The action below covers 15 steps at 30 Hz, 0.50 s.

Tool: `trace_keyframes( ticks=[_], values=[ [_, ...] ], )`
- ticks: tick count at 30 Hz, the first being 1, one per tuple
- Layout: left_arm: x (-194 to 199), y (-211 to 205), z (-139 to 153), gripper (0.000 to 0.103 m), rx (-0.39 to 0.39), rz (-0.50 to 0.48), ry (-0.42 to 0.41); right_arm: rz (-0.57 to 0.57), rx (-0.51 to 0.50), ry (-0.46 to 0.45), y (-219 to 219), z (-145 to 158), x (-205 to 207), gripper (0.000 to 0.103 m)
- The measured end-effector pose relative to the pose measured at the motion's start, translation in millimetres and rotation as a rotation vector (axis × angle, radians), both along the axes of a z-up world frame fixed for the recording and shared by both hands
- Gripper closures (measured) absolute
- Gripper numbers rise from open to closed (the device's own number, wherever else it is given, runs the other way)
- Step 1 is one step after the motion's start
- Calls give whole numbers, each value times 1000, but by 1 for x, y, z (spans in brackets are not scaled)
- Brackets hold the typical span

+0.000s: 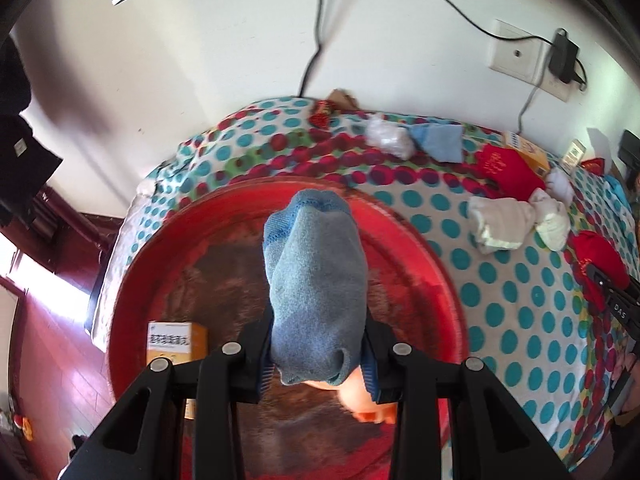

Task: Organize objects
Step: 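Carry the grey sock into the red tray and open the left gripper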

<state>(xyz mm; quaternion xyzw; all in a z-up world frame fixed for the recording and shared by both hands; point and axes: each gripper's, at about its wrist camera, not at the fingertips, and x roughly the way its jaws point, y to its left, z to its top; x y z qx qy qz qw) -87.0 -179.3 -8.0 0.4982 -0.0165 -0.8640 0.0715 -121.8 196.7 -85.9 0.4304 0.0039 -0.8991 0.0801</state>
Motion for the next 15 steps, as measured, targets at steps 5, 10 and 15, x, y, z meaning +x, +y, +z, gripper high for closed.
trace_keyframes(
  ticks=[5, 10, 15],
  values=[
    [3, -37, -4, 68, -16, 65, -17, -1, 3, 0, -1, 0, 0, 68],
    [4, -68, -11, 68, 0, 113, -30, -2, 8, 0, -2, 0, 0, 68],
    [-1, -95, -18, 67, -24, 136, -34, -2, 12, 1, -2, 1, 0, 68]
  ],
)
